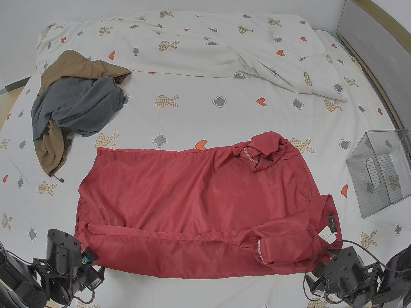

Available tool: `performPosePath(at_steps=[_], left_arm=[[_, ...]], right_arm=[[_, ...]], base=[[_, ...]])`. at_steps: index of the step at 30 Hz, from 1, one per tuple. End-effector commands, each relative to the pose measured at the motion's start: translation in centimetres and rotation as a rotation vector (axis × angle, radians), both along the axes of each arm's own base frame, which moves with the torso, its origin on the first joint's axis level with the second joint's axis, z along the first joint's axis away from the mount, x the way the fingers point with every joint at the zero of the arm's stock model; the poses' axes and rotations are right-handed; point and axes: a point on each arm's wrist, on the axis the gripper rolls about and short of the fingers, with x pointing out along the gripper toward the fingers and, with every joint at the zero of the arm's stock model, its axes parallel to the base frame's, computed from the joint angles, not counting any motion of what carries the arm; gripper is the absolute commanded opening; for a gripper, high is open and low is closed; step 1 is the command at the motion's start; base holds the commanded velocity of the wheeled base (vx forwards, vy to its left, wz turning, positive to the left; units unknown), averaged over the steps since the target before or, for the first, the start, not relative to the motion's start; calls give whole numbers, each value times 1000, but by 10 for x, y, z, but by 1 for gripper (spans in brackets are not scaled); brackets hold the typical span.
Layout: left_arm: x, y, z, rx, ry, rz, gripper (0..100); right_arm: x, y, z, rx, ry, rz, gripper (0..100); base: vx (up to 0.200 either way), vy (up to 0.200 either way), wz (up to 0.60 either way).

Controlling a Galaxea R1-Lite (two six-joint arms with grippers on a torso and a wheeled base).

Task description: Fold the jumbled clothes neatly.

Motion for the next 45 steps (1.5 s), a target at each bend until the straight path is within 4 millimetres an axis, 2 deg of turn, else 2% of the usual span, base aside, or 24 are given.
performPosePath(at_steps=[1, 6, 7, 8, 9, 10, 12, 15, 21, 24, 30, 31, 32, 35, 39, 41, 42, 44, 45], left_arm=[[-4, 2, 8, -37, -59, 7, 100], [-8, 5, 29, -98, -188, 13, 100], [-8, 5, 38, -121, -235, 16, 100], [-8, 5, 38, -121, -235, 16, 100], [-6, 6, 49, -145, -290, 28, 100], [-6, 6, 49, -145, -290, 28, 100], [5, 13, 67, -168, -361, 95, 100], [16, 15, 80, -210, -386, 153, 100], [9, 13, 86, -254, -377, 156, 100], [7, 14, 97, -279, -428, 156, 100], [5, 17, 103, -289, -458, 168, 100], [14, 19, 97, -271, -428, 201, 100], [14, 19, 97, -271, -428, 201, 100], [47, 13, 89, -333, -378, 276, 100], [94, 15, 98, -447, -390, 323, 100], [94, 15, 98, -447, -390, 323, 100], [118, 12, 107, -519, -365, 345, 100], [126, 8, 120, -616, -324, 354, 100], [126, 8, 121, -624, -322, 353, 100]], right_arm=[[1, 0, 3, 56, -14, -36, 100], [-8, -10, 26, 196, -101, -50, 100], [-11, -13, 37, 251, -143, -44, 100], [-11, -13, 37, 251, -143, -44, 100], [-14, -17, 53, 329, -207, -38, 100], [-14, -17, 53, 329, -207, -38, 100], [-12, -19, 79, 433, -286, -38, 100], [-2, -21, 98, 480, -298, -58, 100], [8, -22, 115, 532, -276, -48, 100], [16, -24, 122, 575, -275, -54, 100], [27, -25, 123, 612, -258, -84, 100], [38, -22, 122, 635, -232, -104, 100], [38, -22, 122, 635, -232, -104, 100], [65, -11, 123, 737, -176, -163, 100], [97, 0, 138, 873, -172, -204, 100], [97, 0, 138, 873, -172, -204, 100], [127, 5, 145, 917, -171, -205, 100], [153, 10, 142, 914, -174, -227, 100], [155, 10, 142, 912, -175, -230, 100]], base=[[0, 0, 0], [0, 0, 0], [0, 0, 0], [0, 0, 0], [0, 0, 0], [0, 0, 0], [0, 0, 0], [0, 0, 0], [0, 0, 0], [0, 0, 0], [0, 0, 0], [0, 0, 0], [0, 0, 0], [0, 0, 0], [0, 0, 0], [0, 0, 0], [0, 0, 0], [0, 0, 0], [0, 0, 0]])
